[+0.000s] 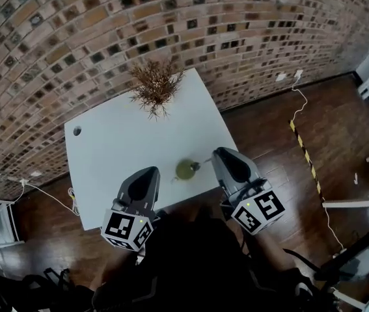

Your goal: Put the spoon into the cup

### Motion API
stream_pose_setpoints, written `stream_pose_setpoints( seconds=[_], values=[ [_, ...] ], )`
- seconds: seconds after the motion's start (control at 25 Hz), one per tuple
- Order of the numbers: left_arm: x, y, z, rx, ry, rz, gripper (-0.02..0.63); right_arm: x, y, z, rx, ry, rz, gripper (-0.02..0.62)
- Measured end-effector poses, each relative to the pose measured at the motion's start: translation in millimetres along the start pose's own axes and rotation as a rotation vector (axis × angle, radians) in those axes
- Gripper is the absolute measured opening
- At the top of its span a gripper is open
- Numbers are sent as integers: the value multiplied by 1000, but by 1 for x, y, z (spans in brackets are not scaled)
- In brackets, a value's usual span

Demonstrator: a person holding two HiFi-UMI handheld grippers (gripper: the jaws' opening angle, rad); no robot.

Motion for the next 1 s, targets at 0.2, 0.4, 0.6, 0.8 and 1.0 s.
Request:
stream_pose_setpoints(
  seconds=[0.2,0.4,0.6,0.8,1.0],
  values=[
    [-3,-8,1,-34,38,41,-6,14,-25,-19,-45,15,-31,51],
    [-21,-30,-3,-63,58,54,-6,20,-54,-39,-97,12,-71,51],
    [-34,-52,-7,-48,49,84,-6,25,-77,-60,-155,4,-78,51],
    [-42,-84,-20,-82,61,87,-6,36,-104,-74,-209,23,-49,51],
    [-50,-113,-28,-130,104,122,-6,42,-138,-76,-266,12,-38,51]
  ],
)
Point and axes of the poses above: the fingertips, and each gripper's own axes: z backward along the fingers, x to its right, y out of its top, the point moved 9 cm from there along z, backward along the fingers, and after that the axes turned 3 degrees about -z, right-handed, at the moved point
